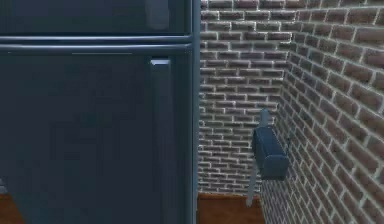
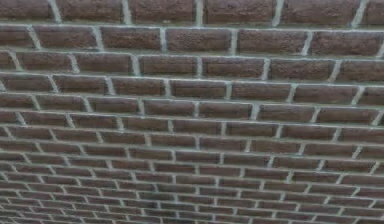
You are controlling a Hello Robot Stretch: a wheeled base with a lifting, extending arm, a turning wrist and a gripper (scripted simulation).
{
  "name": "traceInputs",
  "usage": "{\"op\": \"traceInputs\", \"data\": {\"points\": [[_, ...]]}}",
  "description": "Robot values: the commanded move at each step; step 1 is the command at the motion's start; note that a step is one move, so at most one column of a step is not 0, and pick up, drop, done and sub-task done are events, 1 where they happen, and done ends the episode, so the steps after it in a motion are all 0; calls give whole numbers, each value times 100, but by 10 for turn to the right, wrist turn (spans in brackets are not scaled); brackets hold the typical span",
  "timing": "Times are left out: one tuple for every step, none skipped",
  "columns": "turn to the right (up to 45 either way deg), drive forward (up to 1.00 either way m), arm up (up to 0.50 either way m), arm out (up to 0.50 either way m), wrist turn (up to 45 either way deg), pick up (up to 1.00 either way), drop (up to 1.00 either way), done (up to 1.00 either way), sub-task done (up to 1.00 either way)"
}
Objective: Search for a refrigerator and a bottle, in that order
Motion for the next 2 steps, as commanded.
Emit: {"op": "traceInputs", "data": {"points": [[-210,0,0,0,0,0,0,0,0],[0,0,0,0,0,0,0,0,100]]}}
